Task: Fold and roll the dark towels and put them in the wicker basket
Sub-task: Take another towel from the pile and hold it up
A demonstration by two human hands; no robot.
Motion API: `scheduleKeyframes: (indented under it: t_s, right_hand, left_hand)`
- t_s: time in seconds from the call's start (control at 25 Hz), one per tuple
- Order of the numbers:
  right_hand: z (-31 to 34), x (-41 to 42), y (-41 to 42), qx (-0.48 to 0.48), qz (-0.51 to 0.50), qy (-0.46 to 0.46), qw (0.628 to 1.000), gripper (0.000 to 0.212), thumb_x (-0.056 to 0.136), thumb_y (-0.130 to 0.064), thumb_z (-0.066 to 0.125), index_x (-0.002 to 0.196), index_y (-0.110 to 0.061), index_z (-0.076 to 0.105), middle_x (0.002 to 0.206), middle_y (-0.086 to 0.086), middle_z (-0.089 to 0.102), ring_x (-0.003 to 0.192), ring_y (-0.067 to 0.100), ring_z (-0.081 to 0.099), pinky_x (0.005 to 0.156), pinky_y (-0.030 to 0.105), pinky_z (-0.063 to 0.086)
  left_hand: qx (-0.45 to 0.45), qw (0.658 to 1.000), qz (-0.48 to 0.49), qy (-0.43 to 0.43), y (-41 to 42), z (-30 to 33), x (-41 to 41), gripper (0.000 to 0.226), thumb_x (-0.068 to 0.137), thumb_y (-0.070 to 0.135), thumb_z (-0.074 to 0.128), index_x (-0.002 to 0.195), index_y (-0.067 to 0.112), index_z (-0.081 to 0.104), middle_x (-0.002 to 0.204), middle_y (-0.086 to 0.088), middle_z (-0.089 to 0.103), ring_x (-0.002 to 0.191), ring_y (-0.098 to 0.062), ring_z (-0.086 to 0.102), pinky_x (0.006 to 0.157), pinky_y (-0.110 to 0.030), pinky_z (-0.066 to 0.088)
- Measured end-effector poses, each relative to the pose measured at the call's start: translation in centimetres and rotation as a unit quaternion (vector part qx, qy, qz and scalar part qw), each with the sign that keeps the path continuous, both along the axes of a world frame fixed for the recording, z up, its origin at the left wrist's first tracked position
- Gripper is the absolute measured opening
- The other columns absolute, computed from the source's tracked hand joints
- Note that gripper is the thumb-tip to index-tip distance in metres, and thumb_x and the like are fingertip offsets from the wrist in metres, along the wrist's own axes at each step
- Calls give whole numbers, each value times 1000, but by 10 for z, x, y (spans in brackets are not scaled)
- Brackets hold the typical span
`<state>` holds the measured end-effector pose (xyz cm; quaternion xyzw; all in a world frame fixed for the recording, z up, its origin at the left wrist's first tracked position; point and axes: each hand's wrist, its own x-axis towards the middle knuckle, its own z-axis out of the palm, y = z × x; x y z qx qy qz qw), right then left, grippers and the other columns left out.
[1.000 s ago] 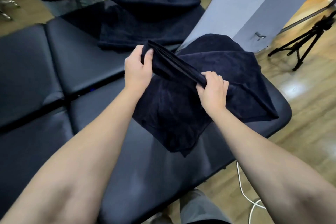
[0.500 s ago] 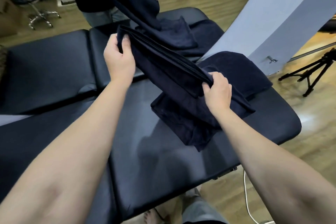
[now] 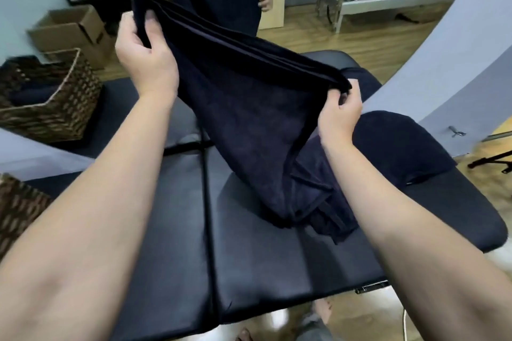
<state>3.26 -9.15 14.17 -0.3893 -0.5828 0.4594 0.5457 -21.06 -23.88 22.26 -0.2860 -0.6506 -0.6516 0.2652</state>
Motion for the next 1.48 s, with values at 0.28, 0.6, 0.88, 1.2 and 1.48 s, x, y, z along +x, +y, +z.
scheduleKeyframes:
  t_s: [0.28, 0.6, 0.88, 1.2, 1.48]
  right_hand:
    - [68, -55, -36, 29, 41, 53, 997, 36, 101, -12, 39, 131, 3, 52, 110, 10, 61, 91, 3, 57, 81, 6, 38]
    - [121, -72, -76, 154, 32, 67, 985, 28, 101, -1, 36, 119, 18, 46, 107, 32, 57, 90, 21, 45, 78, 19, 36]
    - [153, -47, -83, 273, 44, 58, 959, 11, 95, -18, 53, 86, -13, 50, 76, -6, 49, 69, 2, 45, 67, 23, 40]
    - [190, 26, -89, 324, 38, 83, 942, 20, 102, -13, 50, 99, 6, 53, 77, -19, 46, 68, -14, 47, 65, 9, 35]
    - [216, 106, -108, 357, 35, 121, 926, 20, 103, -12, 50, 98, 7, 53, 79, -21, 45, 69, -14, 48, 65, 10, 35]
  left_hand:
    - [16, 999, 47, -12, -80, 35, -29, 36, 100, 34, 56, 69, 33, 38, 62, 17, 38, 61, 3, 35, 63, -25, 33]
    - [30, 995, 94, -16, -136, 74, -42, 42, 98, 47, 56, 67, 28, 35, 62, 13, 35, 64, -10, 32, 62, -32, 32]
    - [45, 992, 119, 10, -156, 101, -16, 48, 99, 48, 54, 70, 17, 31, 61, 10, 32, 60, -8, 30, 60, -33, 30]
    - [83, 981, 174, 33, -179, 138, 68, 47, 98, 50, 53, 68, 24, 28, 61, 9, 31, 56, -5, 30, 58, -33, 30]
    - [108, 973, 194, 60, -207, 163, 150, 47, 98, 53, 52, 69, 23, 30, 64, -6, 43, 61, -10, 34, 60, -37, 36]
